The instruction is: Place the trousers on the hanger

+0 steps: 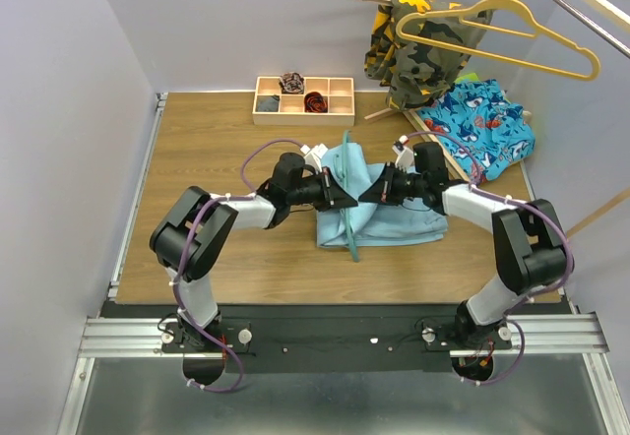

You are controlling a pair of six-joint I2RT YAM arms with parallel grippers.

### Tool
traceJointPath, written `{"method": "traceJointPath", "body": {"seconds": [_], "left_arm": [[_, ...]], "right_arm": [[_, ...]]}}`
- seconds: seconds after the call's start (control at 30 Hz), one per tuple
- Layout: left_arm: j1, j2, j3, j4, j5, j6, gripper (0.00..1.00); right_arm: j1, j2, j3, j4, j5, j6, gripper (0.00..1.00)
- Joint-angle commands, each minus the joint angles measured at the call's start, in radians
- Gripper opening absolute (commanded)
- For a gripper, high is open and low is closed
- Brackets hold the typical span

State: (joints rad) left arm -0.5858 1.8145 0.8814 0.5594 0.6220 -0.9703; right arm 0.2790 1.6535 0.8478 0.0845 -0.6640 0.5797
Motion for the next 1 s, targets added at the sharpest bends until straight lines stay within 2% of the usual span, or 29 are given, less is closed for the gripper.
{"method": "traceJointPath", "body": {"seconds": [0.0,0.2,0.57,0.83,0.97], "left_arm": [[0.063,-0.069,-0.071,-0.033,-0.022,0.051,0.0],[0.076,-0.092,-0.087,-0.052,0.03,0.068,0.0],[0.104,-0.15,-0.088,-0.101,0.133,0.134,0.0],[0.104,-0.11,-0.084,-0.075,0.133,0.13,0.08],[0.104,-0.104,-0.078,-0.052,0.117,0.113,0.17]], "right_arm": [[0.0,-0.147,-0.047,-0.124,0.109,0.014,0.01],[-0.017,-0.167,-0.105,-0.147,0.165,0.003,0.01],[-0.024,-0.075,-0.049,-0.147,0.167,-0.023,0.01],[-0.024,-0.052,-0.024,-0.149,0.144,-0.041,0.01],[-0.024,-0.054,-0.033,-0.147,0.138,-0.041,0.01]]}}
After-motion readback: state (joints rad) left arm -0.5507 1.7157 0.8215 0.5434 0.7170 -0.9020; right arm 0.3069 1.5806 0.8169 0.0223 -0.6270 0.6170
